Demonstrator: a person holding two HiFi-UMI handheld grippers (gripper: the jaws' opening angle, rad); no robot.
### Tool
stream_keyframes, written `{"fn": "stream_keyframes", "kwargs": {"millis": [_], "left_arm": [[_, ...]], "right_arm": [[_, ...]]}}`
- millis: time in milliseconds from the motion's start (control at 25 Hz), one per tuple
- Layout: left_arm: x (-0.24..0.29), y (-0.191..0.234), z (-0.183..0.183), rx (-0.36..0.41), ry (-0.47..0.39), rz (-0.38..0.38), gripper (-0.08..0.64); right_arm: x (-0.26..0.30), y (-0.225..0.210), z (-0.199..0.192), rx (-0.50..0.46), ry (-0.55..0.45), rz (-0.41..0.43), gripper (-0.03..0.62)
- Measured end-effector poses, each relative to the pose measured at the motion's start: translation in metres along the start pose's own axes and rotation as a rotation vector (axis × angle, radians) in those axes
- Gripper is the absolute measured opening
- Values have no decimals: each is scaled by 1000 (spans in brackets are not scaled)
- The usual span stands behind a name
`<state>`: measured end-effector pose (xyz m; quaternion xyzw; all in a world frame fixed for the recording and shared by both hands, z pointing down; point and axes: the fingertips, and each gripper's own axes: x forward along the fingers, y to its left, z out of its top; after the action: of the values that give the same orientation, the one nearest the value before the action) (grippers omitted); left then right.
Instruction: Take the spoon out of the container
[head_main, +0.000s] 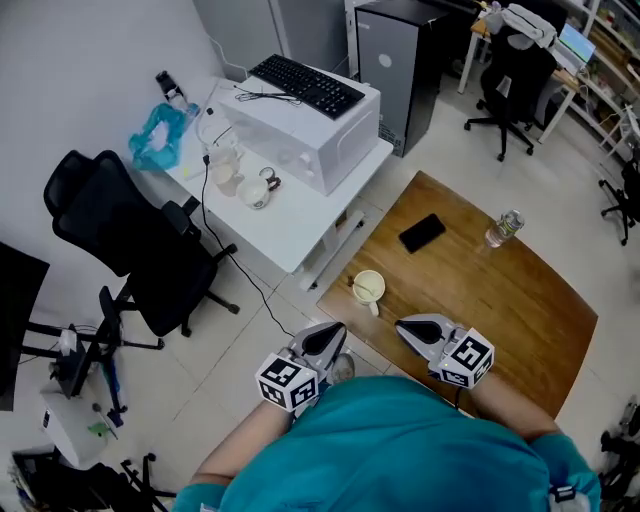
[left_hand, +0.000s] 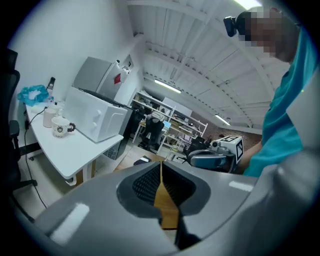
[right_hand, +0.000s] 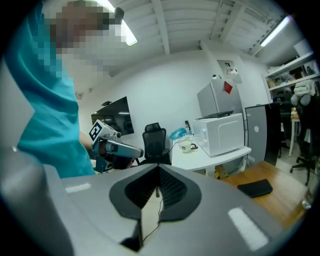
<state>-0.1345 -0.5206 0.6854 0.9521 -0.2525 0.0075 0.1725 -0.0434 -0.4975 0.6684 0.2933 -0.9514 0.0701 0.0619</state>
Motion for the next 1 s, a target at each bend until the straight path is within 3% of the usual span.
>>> {"fn": "stream_keyframes", "kwargs": {"millis": [160, 280, 440, 600, 800, 1000], "left_arm": [[26, 75, -30, -58, 141, -27, 79], [63, 122, -70, -171, 261, -9, 131], [106, 154, -113, -349, 416, 0, 209], [135, 182, -150, -413, 508, 17, 242], [151, 201, -176, -401, 585, 71, 216], [162, 195, -169, -288, 593, 102, 76]], "right_arm": [[46, -24, -21, 43, 40, -65, 2], [56, -45, -33, 71, 48, -83, 2], [51, -63, -42, 96, 47, -102, 2], [55, -84, -57, 105, 49, -114, 2], [58, -95, -67, 102, 61, -112, 2], [50, -101, -75, 113, 68, -130, 2]]}}
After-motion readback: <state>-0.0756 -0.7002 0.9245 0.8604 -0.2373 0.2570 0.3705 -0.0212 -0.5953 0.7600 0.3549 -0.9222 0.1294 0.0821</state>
